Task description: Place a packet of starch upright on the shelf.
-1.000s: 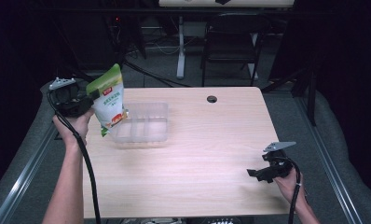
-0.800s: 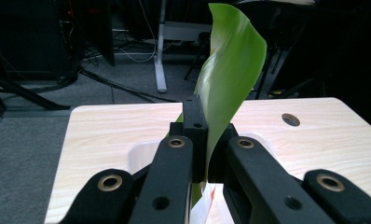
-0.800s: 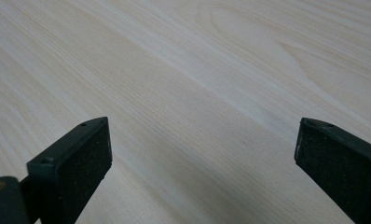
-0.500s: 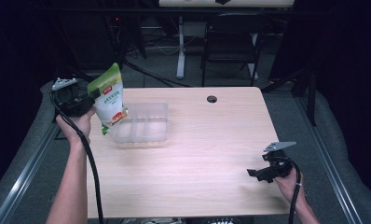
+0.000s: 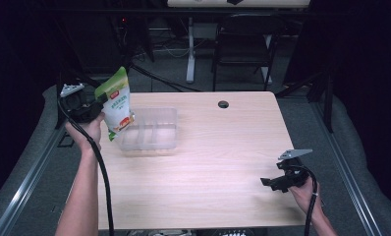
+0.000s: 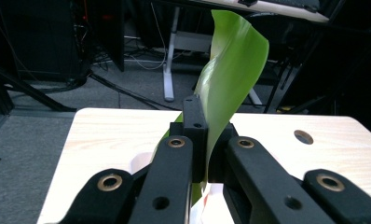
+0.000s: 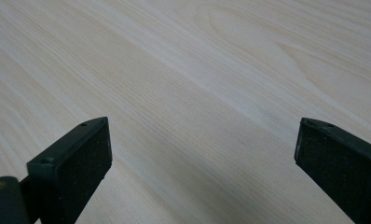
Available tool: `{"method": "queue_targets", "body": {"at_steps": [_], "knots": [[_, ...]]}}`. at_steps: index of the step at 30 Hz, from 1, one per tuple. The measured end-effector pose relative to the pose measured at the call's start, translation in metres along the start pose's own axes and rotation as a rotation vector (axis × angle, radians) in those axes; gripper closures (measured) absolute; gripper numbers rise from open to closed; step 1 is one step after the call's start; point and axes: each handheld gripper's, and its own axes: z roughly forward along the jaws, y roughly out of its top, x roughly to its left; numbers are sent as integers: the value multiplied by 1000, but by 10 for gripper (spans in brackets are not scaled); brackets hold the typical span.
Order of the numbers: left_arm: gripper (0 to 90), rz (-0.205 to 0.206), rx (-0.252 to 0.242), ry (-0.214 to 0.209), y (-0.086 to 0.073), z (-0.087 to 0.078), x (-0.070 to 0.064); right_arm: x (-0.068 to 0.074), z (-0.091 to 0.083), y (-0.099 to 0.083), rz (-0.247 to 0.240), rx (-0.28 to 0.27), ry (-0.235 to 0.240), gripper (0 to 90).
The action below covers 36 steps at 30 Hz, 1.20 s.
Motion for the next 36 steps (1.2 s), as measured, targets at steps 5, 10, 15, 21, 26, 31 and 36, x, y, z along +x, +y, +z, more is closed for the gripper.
{"method": "queue_targets", "body": {"at_steps": [5,10,15,21,26,31,36], "knots": [[900,-14,-2,3,-5,7,-3,0,0,0,-1,-1,3,34],[900,-31,-17,7,-11,13,-5,-1,0,0,-1,-1,-4,34],[900,-41,-20,12,-15,18,-7,0,-1,0,-3,-2,2,34],[900,-56,-39,19,-24,24,-7,0,-1,0,-3,-6,6,34],[900,-71,-64,34,-33,30,-7,-1,-1,0,-5,-6,9,33],[900,-76,-82,53,-41,33,-4,-1,-1,-1,-5,-5,5,34],[899,-123,-100,42,-50,39,2,-1,-1,-1,-4,-1,6,33]]}}
